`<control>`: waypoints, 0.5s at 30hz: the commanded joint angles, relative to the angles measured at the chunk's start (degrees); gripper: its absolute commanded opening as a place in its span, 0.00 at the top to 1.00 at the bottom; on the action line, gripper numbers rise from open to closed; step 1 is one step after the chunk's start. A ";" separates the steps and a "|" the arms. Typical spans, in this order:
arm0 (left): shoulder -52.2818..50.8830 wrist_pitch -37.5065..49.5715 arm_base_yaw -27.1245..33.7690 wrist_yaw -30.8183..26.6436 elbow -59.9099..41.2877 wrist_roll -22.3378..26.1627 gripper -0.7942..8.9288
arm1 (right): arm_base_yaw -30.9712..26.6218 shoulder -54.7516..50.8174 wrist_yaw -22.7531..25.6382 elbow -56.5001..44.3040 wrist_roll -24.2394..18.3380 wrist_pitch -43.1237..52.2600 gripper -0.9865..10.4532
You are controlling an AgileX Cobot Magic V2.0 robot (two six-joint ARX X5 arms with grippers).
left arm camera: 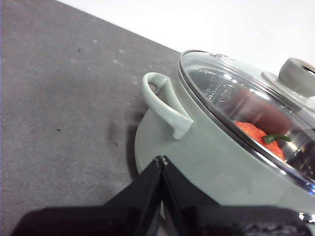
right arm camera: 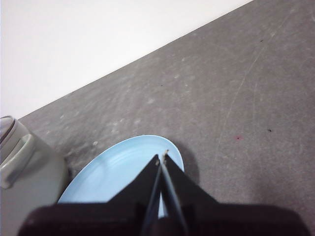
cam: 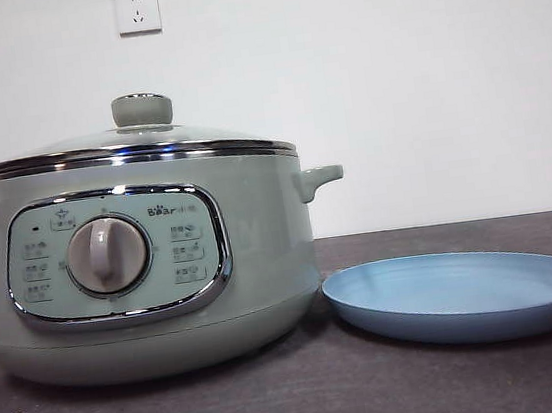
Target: Take the pumpkin out from the steamer,put the pumpkin in the blue plate,close the lid
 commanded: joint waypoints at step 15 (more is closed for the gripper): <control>19.54 -2.93 0.15 -0.09 19.47 5.33 0.93 | 0.04 11.39 -0.07 15.50 -0.15 0.00 0.93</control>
